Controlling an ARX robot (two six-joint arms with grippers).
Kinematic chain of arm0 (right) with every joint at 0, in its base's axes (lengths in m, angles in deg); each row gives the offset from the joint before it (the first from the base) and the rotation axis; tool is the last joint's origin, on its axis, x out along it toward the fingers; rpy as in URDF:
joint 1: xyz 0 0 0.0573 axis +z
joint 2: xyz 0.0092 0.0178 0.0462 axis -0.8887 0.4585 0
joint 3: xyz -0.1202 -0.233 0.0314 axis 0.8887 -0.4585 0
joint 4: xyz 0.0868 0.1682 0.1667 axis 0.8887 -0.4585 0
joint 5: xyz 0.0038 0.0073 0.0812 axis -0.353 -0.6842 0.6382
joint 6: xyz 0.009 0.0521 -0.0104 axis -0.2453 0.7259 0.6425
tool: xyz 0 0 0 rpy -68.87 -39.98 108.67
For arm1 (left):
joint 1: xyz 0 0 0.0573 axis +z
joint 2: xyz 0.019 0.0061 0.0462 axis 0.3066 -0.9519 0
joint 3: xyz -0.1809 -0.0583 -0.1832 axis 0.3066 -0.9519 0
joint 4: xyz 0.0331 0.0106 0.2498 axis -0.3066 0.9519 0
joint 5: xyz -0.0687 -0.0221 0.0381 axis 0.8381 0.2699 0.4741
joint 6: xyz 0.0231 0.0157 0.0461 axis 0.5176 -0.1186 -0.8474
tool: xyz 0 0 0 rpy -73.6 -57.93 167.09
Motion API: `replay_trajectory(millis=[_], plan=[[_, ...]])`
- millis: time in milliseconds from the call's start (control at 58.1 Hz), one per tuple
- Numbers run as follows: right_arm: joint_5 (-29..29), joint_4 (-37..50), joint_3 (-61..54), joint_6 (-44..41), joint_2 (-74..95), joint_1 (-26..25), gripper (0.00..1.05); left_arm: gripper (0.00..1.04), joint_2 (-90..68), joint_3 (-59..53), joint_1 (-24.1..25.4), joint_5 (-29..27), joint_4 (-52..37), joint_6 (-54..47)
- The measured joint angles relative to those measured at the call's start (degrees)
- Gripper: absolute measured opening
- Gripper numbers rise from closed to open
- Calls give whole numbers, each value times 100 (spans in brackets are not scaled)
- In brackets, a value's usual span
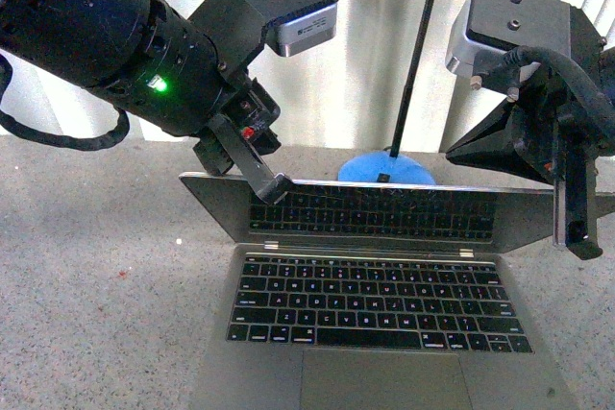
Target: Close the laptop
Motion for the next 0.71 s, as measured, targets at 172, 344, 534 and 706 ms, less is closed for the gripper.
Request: replay_trajectory(millis=[172,344,534,706], plan=[[4,-26,-70,-50,-2,11,3,4,11,-74,-9,35,2,-4],[-2,-26,-87,-87,-4,22,3,4,11,-118,-22,61,7,-28],[-24,-59,-90,-146,-4,22,3,4,11,-129,-37,103,28,-46],[-31,-59,-157,-192,-2,22,3,4,11,-149,-52,118,48,-96]])
